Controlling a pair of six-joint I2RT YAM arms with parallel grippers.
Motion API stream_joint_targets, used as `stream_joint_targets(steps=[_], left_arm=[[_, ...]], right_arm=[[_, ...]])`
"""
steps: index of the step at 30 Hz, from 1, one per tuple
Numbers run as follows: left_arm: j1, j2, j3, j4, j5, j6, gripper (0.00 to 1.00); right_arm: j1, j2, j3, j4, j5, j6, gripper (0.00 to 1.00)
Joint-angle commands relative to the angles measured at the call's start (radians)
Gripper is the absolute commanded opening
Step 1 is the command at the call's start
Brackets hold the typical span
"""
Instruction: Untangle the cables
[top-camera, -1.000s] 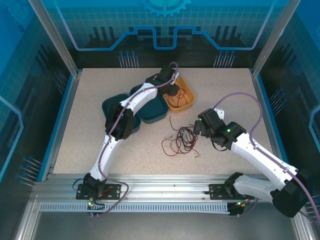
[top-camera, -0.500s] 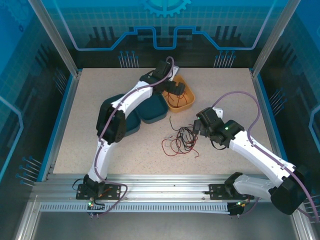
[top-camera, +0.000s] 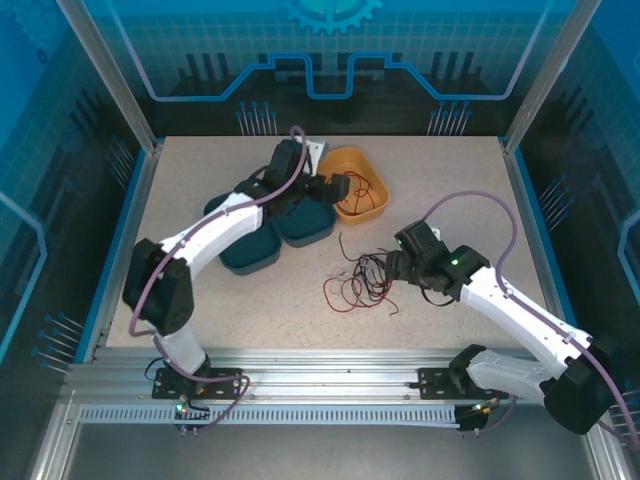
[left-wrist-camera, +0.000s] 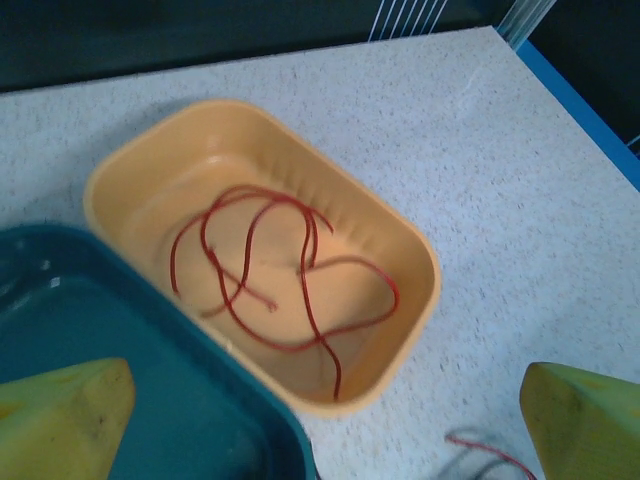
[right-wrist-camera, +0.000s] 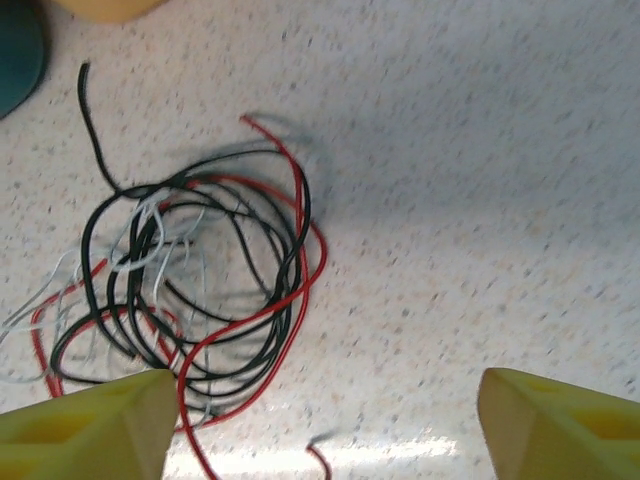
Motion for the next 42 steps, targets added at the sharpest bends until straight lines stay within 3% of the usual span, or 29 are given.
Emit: stream_joint_targets(steps=[1,8,11,22,26,30,32,42], left_arm=[[-0.01,-0.098,-0.139,0.124,0.016,-0.103,0.99],[-0.105,-0.198,-0.379,0.229,0.01,-0.172,0.99],[-0.148,-0.202,-0.451,0.284,0.084,-0.216,0.99],[-0.183,-0.095,-0.508,0.36,0.126,-0.316,0.99],[-0.183,-0.059,-0.502,0.396,0.119,-0.344,0.99],[-0.184,-0.038,-0.481,0.394,0.142,-0.331,0.97],[-0.184,-0.026,-0.467,0.378,0.159,-0.321,0.95],[-0.237,0.043,-0.382,0.267,0.175,-0.247,0.88]], right_arm=[[0.027,-0.033,-0.039,-0.009,-0.103,-0.009,0.73],[0.098,-0.005,-0.084,0.024,-0.163,0.002,0.59],[0.133,0.049,-0.06,0.015,-0.166,-0.003,0.55],[0.166,0.277,0.053,-0.033,-0.155,-0.04,0.45],[0.166,0.319,0.055,-0.035,-0.151,-0.025,0.29],[0.165,0.291,0.078,-0.08,-0.119,-0.018,0.08],[0.165,0.254,0.099,-0.115,-0.091,-0.017,0.03],[0.156,0.027,0.208,-0.278,0.105,0.005,0.0]])
